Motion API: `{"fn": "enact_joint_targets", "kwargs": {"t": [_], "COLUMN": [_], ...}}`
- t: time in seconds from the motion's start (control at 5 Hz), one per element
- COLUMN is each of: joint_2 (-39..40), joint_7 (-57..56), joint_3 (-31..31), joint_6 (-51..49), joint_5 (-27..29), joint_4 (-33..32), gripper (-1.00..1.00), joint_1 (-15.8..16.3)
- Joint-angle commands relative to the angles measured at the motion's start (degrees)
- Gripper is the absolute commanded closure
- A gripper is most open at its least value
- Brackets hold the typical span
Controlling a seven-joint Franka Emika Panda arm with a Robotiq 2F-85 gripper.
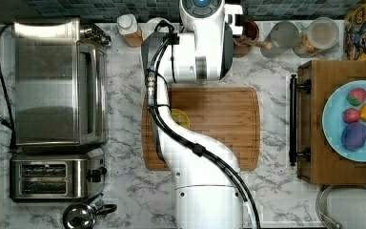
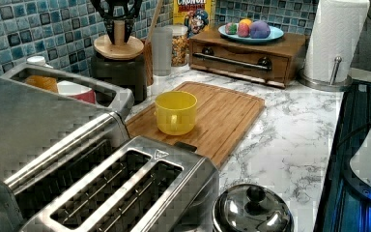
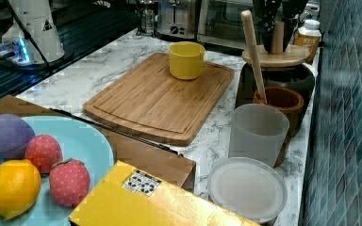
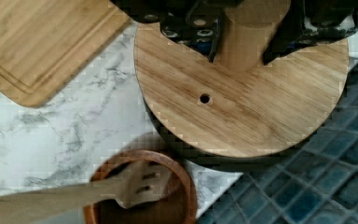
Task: Put the lid on the tea container.
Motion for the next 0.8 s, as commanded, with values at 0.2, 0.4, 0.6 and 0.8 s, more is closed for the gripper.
{"fn": "enact_joint_targets", "kwargs": {"t": [0.2,0.4,0.6,0.8], "joint_2": [-0.95,-0.13,0.48,0.42], "joint_7": [1.35,0.89,0.69,0.12], "joint_3": [-0.02,-0.16,0.11,-0.01], "joint_6": [-1.48,-2.8,-4.0,-4.77], "joint_5": [-0.79,-0.45,0.27,1.25], "joint_4": [11.15,12.02,12.55,12.36], "gripper": [1.0,1.0,-1.0,-1.0], "joint_1": [1.15,0.73,0.42,0.45]}}
